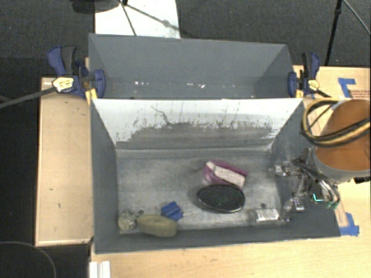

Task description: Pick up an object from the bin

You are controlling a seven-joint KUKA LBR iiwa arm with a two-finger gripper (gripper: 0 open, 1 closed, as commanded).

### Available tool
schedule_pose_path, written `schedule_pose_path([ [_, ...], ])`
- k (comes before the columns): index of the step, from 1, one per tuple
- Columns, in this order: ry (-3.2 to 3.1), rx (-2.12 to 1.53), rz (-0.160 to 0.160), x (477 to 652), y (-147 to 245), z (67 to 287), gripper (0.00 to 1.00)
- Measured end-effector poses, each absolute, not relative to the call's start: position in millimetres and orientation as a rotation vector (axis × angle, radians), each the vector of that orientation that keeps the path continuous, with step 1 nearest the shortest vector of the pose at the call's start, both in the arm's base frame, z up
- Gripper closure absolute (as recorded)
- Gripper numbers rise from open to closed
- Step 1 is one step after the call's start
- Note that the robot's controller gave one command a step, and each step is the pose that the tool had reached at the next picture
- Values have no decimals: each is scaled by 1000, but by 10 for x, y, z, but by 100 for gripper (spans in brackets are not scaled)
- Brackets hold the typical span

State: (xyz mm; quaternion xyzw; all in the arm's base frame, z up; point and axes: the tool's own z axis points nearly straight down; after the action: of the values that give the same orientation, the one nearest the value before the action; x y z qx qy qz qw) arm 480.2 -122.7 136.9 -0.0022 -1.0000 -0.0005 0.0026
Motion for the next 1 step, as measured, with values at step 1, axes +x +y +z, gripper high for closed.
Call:
schedule_pose_path([
  [1, -3159, 280, 4, 5017, -407, 765, 0],
])
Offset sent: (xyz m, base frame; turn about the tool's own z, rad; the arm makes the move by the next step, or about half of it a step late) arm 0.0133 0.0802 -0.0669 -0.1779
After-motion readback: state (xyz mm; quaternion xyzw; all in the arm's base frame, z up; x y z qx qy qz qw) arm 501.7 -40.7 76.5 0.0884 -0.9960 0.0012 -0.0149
